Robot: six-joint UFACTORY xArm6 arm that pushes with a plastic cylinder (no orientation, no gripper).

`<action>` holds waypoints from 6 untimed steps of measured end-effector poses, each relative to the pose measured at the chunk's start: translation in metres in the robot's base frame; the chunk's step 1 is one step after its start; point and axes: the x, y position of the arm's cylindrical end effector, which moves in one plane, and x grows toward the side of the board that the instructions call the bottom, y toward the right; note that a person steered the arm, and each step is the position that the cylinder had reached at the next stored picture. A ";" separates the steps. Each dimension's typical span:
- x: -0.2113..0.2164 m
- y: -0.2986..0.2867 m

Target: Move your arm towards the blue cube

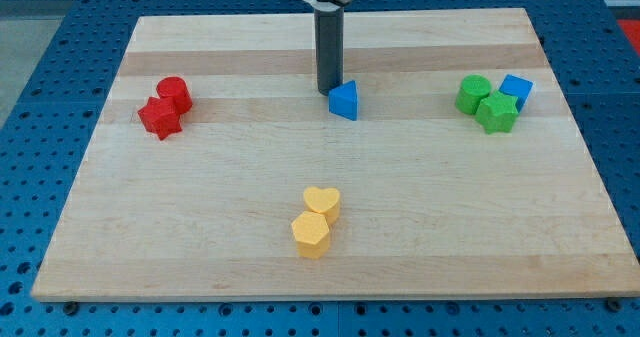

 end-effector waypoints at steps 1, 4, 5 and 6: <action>-0.006 0.004; -0.054 0.175; -0.053 0.246; -0.044 0.288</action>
